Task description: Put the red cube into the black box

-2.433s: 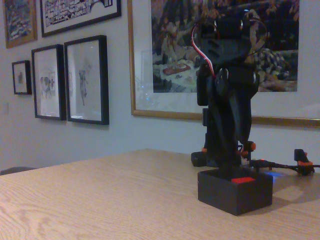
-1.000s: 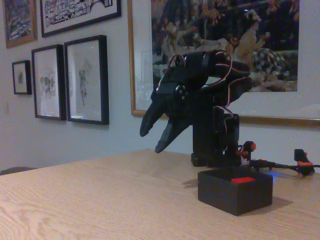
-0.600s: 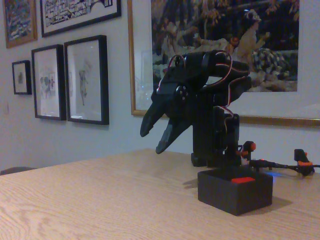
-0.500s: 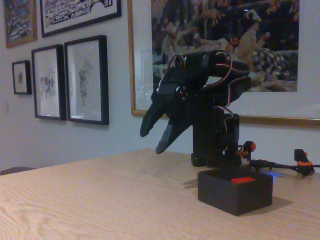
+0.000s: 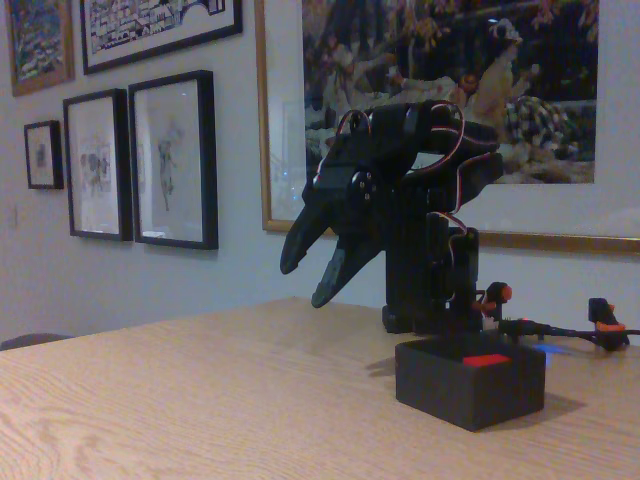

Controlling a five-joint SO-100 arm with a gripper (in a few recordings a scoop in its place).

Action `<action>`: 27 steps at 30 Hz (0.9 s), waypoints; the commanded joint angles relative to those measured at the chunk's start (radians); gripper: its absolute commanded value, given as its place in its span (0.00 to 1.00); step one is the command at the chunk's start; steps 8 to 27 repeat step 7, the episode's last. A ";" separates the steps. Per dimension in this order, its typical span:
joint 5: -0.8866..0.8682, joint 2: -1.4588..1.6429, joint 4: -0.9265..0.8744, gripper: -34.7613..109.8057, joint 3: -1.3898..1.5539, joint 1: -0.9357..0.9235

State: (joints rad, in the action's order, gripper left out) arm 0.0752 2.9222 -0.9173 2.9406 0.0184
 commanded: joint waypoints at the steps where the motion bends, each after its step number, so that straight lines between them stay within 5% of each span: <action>1: 0.002 0.015 -0.005 0.40 0.003 0.008; 27: 0.003 0.040 -0.018 0.39 0.009 0.009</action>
